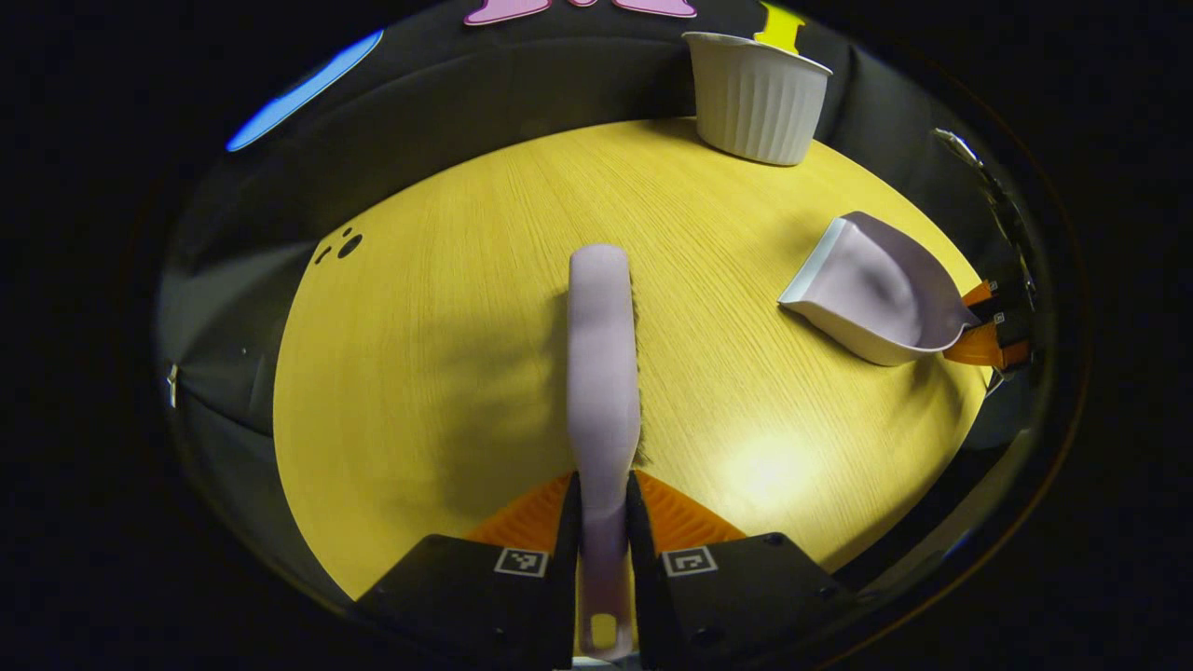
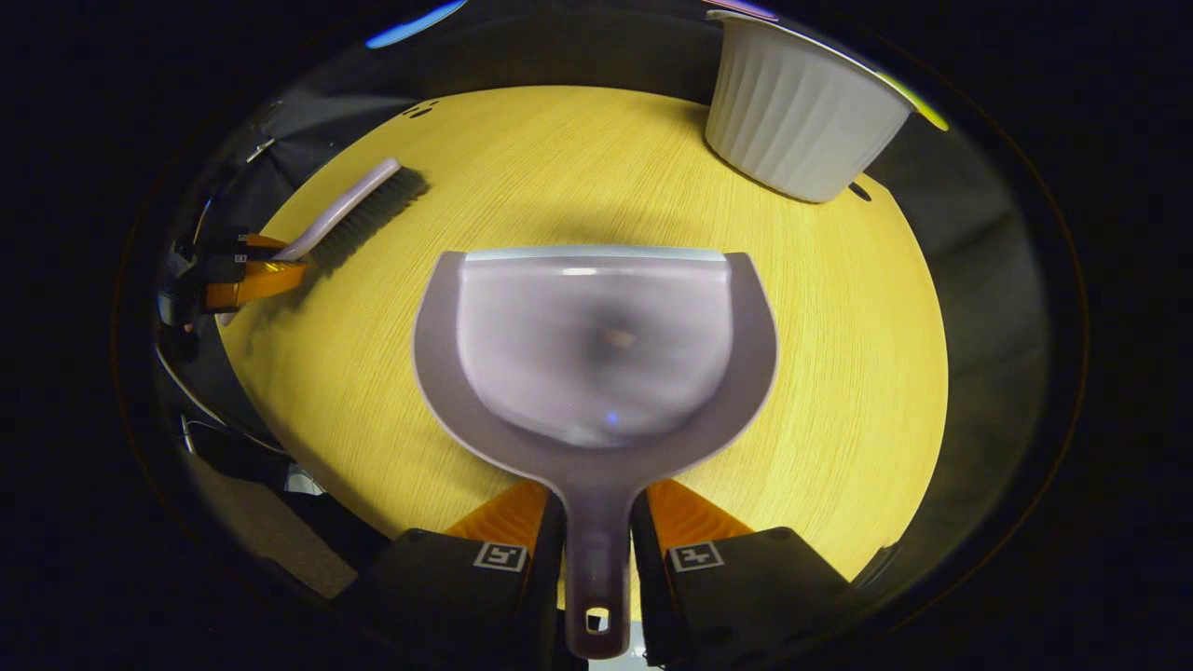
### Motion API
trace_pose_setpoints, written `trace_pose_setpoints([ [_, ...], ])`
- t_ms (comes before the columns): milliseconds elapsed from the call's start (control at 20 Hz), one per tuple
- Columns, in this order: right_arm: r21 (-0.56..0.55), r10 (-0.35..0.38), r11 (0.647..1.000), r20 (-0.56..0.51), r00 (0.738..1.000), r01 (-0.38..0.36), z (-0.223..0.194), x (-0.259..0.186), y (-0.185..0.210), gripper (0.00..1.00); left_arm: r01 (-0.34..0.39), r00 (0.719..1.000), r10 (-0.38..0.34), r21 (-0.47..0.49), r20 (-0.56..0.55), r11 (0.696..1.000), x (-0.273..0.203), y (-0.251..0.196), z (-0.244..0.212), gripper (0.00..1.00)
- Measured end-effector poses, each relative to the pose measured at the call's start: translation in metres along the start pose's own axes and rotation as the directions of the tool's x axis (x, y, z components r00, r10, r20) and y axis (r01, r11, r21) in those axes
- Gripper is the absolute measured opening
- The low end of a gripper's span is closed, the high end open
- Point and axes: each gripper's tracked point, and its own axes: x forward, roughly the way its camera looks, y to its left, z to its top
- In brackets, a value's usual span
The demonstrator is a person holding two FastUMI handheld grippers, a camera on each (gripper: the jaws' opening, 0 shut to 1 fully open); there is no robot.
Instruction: Pick up the small broom and dustpan from the desktop, sweep the trash into the dustpan with the broom, and then empty the trash into the garbage bin.
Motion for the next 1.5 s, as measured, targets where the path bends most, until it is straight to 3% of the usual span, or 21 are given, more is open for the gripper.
trace_pose_setpoints([
  [150,-0.014,0.001,1.000,0.019,1.000,0.000,0.001,-0.014,-0.001,0.41,-0.025,1.000,0.025,0.002,0.015,1.000,-0.012,0.005,0.000,0.34],
  [200,-0.020,0.001,1.000,0.028,1.000,-0.001,0.002,-0.020,-0.001,0.41,-0.030,0.999,0.029,0.001,0.025,1.000,-0.017,0.004,0.002,0.42],
  [250,-0.022,0.002,1.000,0.041,0.999,-0.001,0.003,-0.028,-0.001,0.41,-0.035,0.999,0.035,0.004,0.035,0.999,-0.024,0.005,0.003,0.42],
  [300,-0.024,0.005,1.000,0.059,0.998,-0.003,0.006,-0.037,-0.001,0.41,-0.044,0.998,0.043,0.009,0.048,0.999,-0.032,0.006,0.005,0.35],
  [500,-0.013,0.013,1.000,0.177,0.984,-0.011,0.032,-0.078,0.005,0.40,-0.058,0.988,0.055,0.018,0.145,0.998,-0.069,0.004,0.028,0.35],
  [700,-0.011,0.022,1.000,0.335,0.942,-0.019,0.074,-0.122,0.015,0.40,-0.048,0.952,0.048,-0.006,0.301,0.999,-0.115,0.001,0.076,0.35],
  [900,-0.033,0.020,0.999,0.494,0.869,-0.004,0.119,-0.171,0.024,0.39,-0.022,0.867,0.028,-0.019,0.497,1.000,-0.171,-0.003,0.137,0.35],
  [1100,-0.058,0.012,0.998,0.654,0.756,0.034,0.161,-0.221,0.033,0.39,0.035,0.725,-0.002,-0.034,0.689,0.999,-0.241,-0.017,0.189,0.35],
  [1300,-0.060,0.001,0.996,0.754,0.657,0.067,0.182,-0.258,0.037,0.35,0.071,0.622,-0.021,-0.030,0.783,0.997,-0.279,-0.019,0.210,0.35],
  [1400,-0.057,-0.003,0.996,0.775,0.632,0.073,0.190,-0.268,0.040,0.35,0.072,0.586,-0.025,-0.021,0.810,0.997,-0.293,-0.020,0.212,0.35],
  [1500,-0.045,-0.007,0.997,0.782,0.623,0.068,0.191,-0.271,0.042,0.35,0.075,0.586,-0.023,-0.025,0.810,0.997,-0.295,-0.020,0.207,0.34],
])
